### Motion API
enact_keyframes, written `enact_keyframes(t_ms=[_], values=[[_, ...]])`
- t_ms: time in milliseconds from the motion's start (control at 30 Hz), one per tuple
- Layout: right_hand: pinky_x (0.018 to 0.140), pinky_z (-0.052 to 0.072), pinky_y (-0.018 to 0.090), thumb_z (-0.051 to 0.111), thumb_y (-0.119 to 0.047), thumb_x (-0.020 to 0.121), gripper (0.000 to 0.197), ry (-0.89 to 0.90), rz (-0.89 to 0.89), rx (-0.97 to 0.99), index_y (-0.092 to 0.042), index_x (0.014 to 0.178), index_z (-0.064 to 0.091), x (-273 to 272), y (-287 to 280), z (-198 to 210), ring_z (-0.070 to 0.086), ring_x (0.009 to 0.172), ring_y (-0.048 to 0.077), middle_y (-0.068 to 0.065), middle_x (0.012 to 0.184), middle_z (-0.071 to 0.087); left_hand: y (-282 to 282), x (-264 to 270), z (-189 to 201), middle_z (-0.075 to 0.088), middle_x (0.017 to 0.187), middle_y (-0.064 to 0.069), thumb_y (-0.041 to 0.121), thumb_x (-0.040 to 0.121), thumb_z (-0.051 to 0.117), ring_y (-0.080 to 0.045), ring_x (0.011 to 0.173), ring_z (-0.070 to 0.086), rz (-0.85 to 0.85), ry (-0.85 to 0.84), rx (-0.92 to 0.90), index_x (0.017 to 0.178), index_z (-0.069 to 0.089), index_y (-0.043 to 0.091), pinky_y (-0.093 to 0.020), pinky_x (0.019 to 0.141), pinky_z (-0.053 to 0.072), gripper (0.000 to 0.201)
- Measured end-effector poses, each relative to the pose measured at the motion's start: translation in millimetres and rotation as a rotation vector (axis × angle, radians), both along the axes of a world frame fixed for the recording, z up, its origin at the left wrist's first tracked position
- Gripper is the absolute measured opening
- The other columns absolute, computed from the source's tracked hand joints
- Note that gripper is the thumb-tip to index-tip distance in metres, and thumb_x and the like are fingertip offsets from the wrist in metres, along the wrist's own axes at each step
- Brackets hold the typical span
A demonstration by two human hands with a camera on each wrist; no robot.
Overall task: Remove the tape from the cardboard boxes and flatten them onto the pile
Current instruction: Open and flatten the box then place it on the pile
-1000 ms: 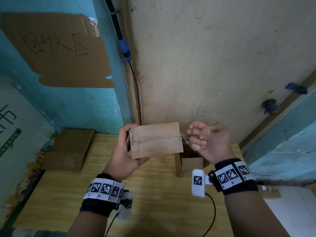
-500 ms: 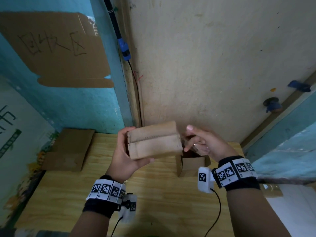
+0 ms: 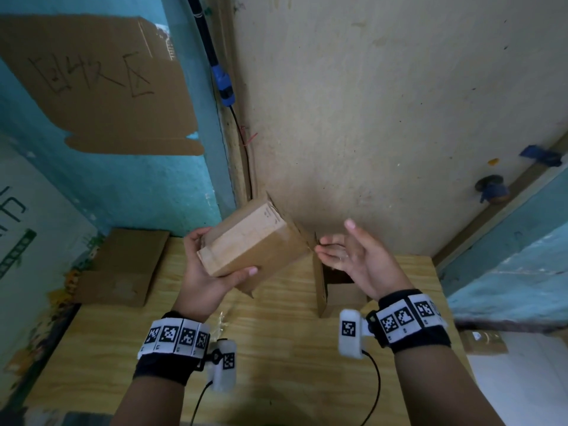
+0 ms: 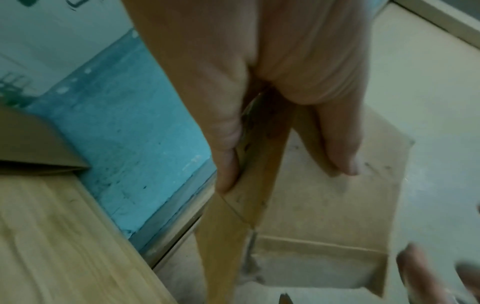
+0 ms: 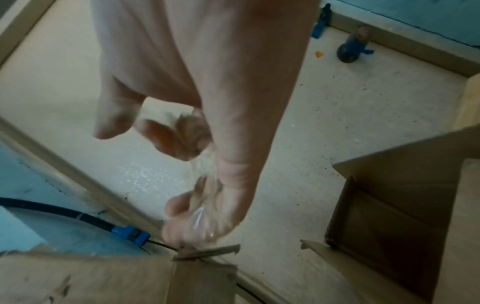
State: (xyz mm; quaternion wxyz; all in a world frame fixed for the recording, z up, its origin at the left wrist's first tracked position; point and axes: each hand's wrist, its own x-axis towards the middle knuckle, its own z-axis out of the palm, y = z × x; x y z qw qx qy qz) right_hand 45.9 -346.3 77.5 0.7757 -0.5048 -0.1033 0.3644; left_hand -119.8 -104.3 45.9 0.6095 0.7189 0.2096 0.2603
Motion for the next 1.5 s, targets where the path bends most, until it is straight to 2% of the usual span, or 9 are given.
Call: enact_keyframes(t_ms=[100,233,367,467,600,833,1000,1233,1500], values=[[0.102,0.054,0.051,0.065,-0.033,0.091,0.034,-0.050,-0.039,-0.038,-0.004,0.073,0.064,-3.1,2.3,-1.2,0.065,0.121,0.045,0.033,0.128,0.063,3.9,-2.4,-2.0,0.043,0.119,0.017,-0.003,0.058,0.091,0.019,0.102,0.048,0.072,0.036,-0.021,0.129,0.030,0.021,0.000,0.073,0.046,0.097],[0.112,0.045,0.049,0.055,-0.045,0.096,0.053,-0.039,-0.012,-0.094,0.002,0.119,0.065,-3.9,4.1,-13.8,0.062,0.130,0.032,0.022,0.135,0.066,8.3,-4.8,-7.4,0.042,0.118,0.017,-0.002,0.059,0.091,0.009,0.106,0.046,0.084,0.083,-0.002,0.134,0.029,0.018,0.003,0.070,0.043,0.099],[0.115,0.045,0.048,0.052,-0.004,0.103,0.042,0.002,-0.015,-0.149,-0.006,0.145,0.050,-6.9,10.7,-26.8,0.063,0.129,0.027,0.018,0.139,0.062,9.5,-7.8,-12.5,0.044,0.121,0.007,-0.001,0.060,0.092,0.010,0.104,0.045,0.088,0.113,0.007,0.135,0.029,0.017,0.002,0.069,0.042,0.099],[0.099,0.058,0.036,0.063,-0.001,0.097,0.031,-0.226,0.053,-0.395,-0.003,0.129,0.066,-14.2,16.0,-29.4,0.074,0.112,0.020,0.011,0.116,0.076,13.4,-10.2,-16.8,0.043,0.129,0.001,0.000,0.057,0.093,0.010,0.106,0.046,0.091,0.116,0.018,0.136,0.030,0.015,-0.004,0.075,0.043,0.102],[0.075,0.063,0.025,0.069,-0.003,0.094,0.016,-0.259,0.037,-0.479,0.005,0.106,0.074,-22.7,23.8,-30.9,0.078,0.094,0.028,0.017,0.096,0.079,18.6,-12.4,-21.0,0.046,0.124,0.004,-0.002,0.056,0.093,0.016,0.102,0.049,0.094,0.108,0.013,0.134,0.031,0.015,0.000,0.074,0.044,0.101],[0.087,0.064,0.037,0.079,-0.003,0.085,0.058,-0.277,0.076,-0.691,-0.016,0.130,0.046,-29.3,47.8,-40.3,0.072,0.099,0.023,0.010,0.115,0.061,29.4,-18.5,-24.3,0.044,0.117,0.018,-0.004,0.055,0.093,0.026,0.097,0.047,0.066,0.085,0.041,0.128,0.031,0.021,0.002,0.076,0.043,0.099],[0.078,0.064,0.029,0.079,0.007,0.082,0.045,-0.199,0.163,-0.629,0.000,0.121,0.058,-41.7,59.2,-48.9,0.078,0.092,0.026,0.022,0.107,0.071,37.2,-22.0,-25.3,0.045,0.118,0.019,-0.004,0.054,0.093,0.022,0.100,0.049,0.045,0.083,0.035,0.128,0.033,0.022,-0.002,0.079,0.045,0.099],[0.074,0.052,0.020,0.090,-0.007,0.073,0.037,-0.299,0.289,-0.682,-0.002,0.105,0.072,-51.2,75.6,-58.6,0.075,0.075,0.007,0.004,0.085,0.080,46.5,-25.8,-23.8,0.050,0.121,0.013,0.001,0.052,0.096,0.012,0.107,0.052,-0.017,0.089,0.080,0.131,0.034,0.016,-0.006,0.084,0.046,0.101],[0.081,0.063,0.032,0.074,0.005,0.087,0.018,-0.208,0.402,-0.638,0.007,0.105,0.073,-59.0,86.2,-64.5,0.070,0.085,0.021,0.013,0.091,0.067,56.6,-28.4,-17.4,0.050,0.118,0.022,0.007,0.054,0.096,0.018,0.102,0.052,0.044,0.120,-0.001,0.131,0.035,0.022,-0.018,0.085,0.049,0.099]])
